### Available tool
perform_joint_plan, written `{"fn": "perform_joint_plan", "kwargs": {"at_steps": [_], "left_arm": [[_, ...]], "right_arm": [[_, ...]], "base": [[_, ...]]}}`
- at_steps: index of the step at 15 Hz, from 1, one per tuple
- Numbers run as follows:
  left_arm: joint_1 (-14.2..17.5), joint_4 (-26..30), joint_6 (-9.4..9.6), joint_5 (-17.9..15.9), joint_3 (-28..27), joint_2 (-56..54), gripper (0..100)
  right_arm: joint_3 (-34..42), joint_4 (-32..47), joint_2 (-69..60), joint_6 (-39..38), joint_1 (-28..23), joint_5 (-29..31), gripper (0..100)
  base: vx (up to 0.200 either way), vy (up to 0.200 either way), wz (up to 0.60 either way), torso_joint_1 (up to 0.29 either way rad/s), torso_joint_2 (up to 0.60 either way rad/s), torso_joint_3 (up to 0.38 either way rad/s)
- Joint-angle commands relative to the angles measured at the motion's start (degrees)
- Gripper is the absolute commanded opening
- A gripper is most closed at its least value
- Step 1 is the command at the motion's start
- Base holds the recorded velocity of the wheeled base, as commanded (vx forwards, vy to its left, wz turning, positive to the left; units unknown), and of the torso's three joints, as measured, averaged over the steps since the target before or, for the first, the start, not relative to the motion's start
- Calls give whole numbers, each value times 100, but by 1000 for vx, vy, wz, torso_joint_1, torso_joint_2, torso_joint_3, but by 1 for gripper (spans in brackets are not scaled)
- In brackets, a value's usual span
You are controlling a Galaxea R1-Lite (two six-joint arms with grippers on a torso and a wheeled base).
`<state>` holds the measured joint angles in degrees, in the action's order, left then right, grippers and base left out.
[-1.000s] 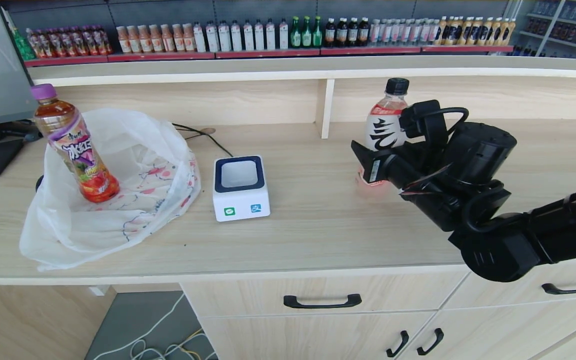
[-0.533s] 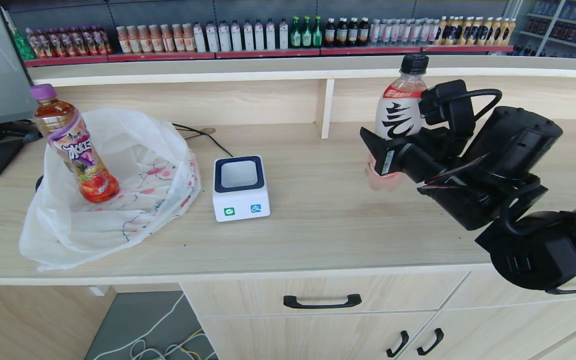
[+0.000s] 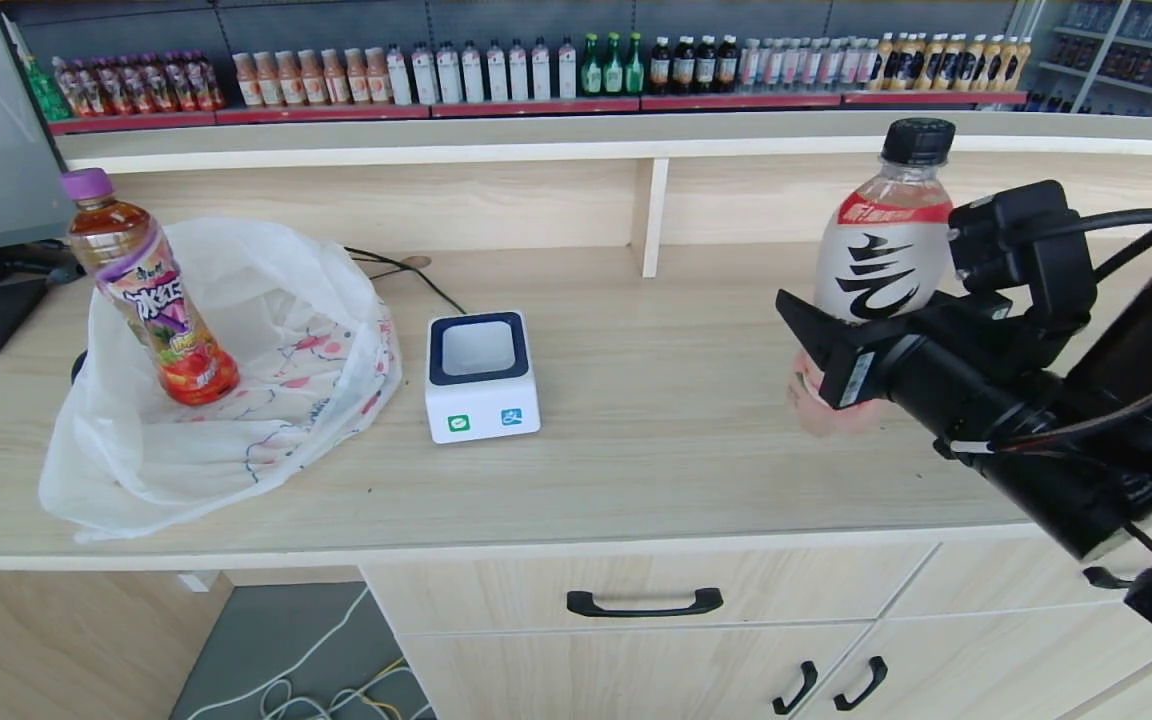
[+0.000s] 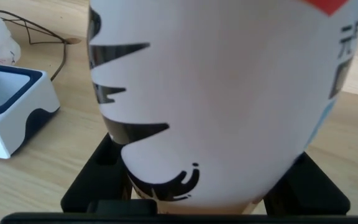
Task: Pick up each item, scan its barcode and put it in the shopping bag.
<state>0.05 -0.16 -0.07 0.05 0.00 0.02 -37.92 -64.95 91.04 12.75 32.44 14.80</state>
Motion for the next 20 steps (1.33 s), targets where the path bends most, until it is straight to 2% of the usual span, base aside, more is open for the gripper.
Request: {"fn": "perform_joint_plan", "kwargs": {"at_steps": [1, 3, 7, 8, 11, 14, 17, 20], "left_arm": [[4, -2, -1, 4, 0, -2, 100], [4, -2, -1, 4, 0, -2, 100], [4, -2, -1, 4, 0, -2, 100], [4, -2, -1, 4, 0, -2, 100], [4, -2, -1, 4, 0, -2, 100], [4, -2, -1, 4, 0, -2, 100], [4, -2, -1, 4, 0, -2, 100], [4, -2, -1, 4, 0, -2, 100]], "right_arm": [[637, -9, -561, -1, 140, 14, 0], [989, -202, -675, -27, 166, -12, 0], [1639, -1283, -675, -62, 500, -30, 0], [2123, -1731, -675, -62, 676, -30, 0], [2685, -1872, -666, 386, 1485, -30, 0], [2597, -1881, -464, 957, 1898, -30, 0], [2316, -1898, -359, 1704, 2021, -21, 0], [1815, -1898, -236, 2618, 2355, 5, 0]], "base": [[0, 0, 0, 0, 0, 0], [0, 0, 0, 0, 0, 0], [0, 0, 0, 0, 0, 0], [0, 0, 0, 0, 0, 0], [0, 0, 0, 0, 0, 0], [0, 0, 0, 0, 0, 0], [0, 0, 0, 0, 0, 0], [0, 0, 0, 0, 0, 0]]}}
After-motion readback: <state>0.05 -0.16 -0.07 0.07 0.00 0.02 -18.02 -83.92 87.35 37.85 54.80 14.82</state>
